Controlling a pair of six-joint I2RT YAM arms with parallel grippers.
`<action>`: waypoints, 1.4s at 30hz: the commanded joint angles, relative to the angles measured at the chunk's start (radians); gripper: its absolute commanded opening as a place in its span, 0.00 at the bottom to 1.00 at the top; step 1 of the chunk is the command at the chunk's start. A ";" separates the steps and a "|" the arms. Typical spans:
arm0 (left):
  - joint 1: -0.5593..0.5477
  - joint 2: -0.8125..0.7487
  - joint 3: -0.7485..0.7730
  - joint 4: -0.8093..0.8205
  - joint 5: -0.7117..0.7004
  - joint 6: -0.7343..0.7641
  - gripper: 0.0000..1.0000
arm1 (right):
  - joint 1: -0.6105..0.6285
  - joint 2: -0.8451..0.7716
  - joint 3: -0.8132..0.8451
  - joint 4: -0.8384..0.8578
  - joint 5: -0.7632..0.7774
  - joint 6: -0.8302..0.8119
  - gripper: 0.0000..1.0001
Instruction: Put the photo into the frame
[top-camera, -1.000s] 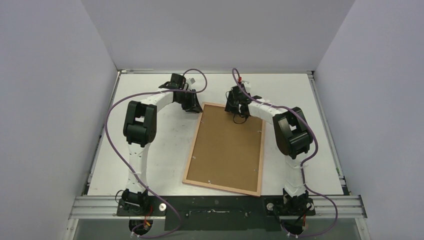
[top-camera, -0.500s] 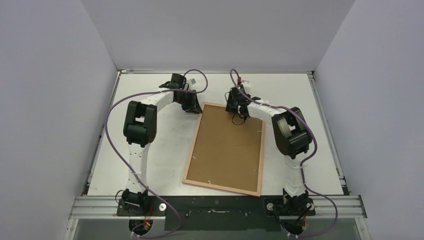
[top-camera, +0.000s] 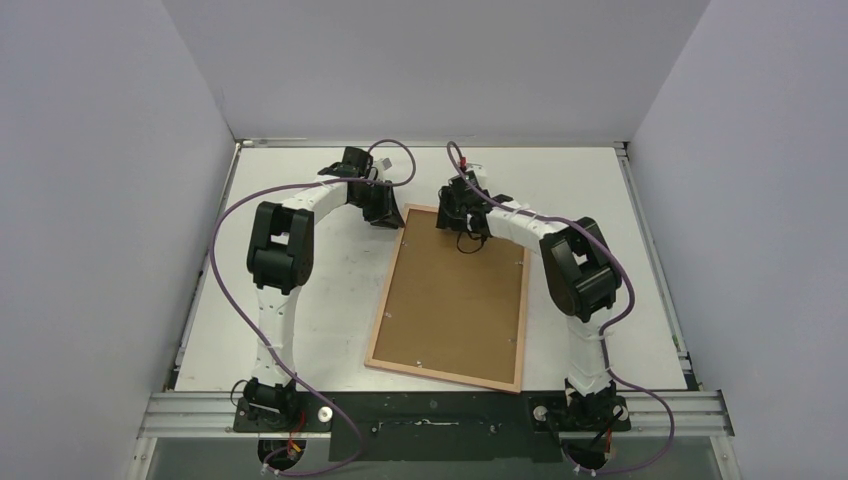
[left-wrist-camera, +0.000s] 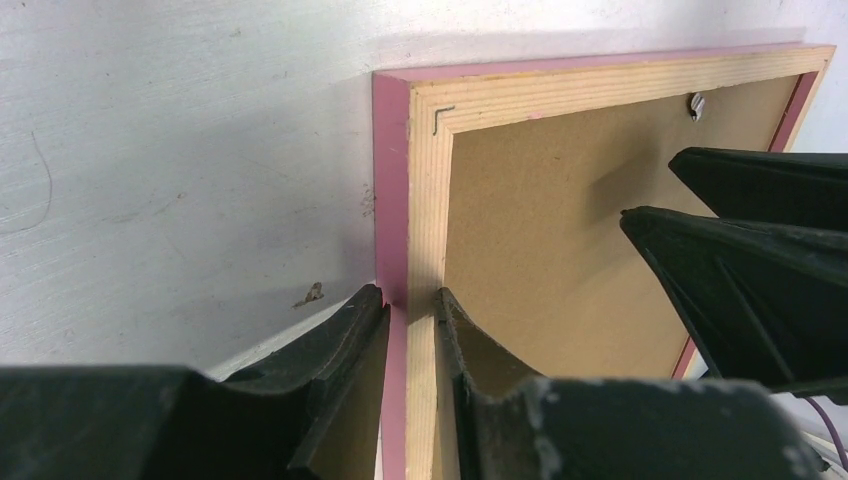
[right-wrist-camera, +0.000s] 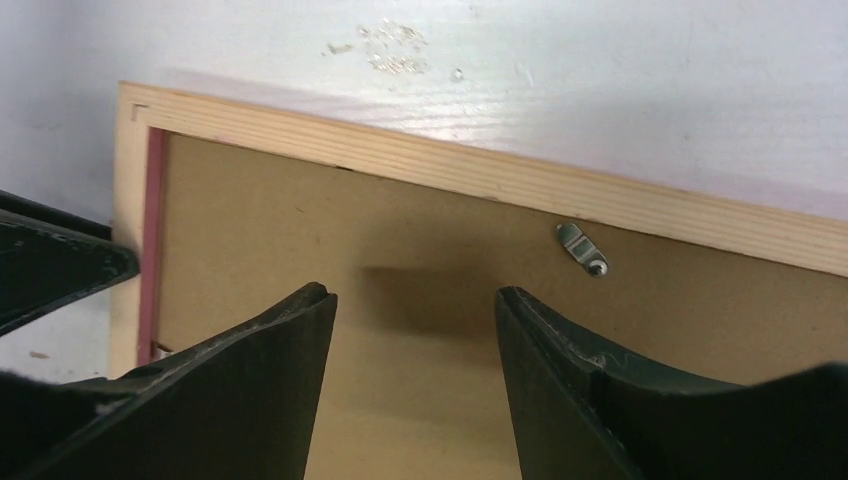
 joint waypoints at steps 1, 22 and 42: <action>-0.002 0.053 -0.011 -0.124 -0.101 0.056 0.21 | -0.002 0.007 0.074 -0.011 -0.006 -0.014 0.60; -0.001 0.065 -0.002 -0.136 -0.100 0.060 0.21 | -0.022 0.077 0.115 -0.073 0.057 -0.056 0.54; 0.001 0.068 -0.004 -0.141 -0.100 0.060 0.21 | -0.035 0.091 0.145 -0.114 0.065 -0.066 0.47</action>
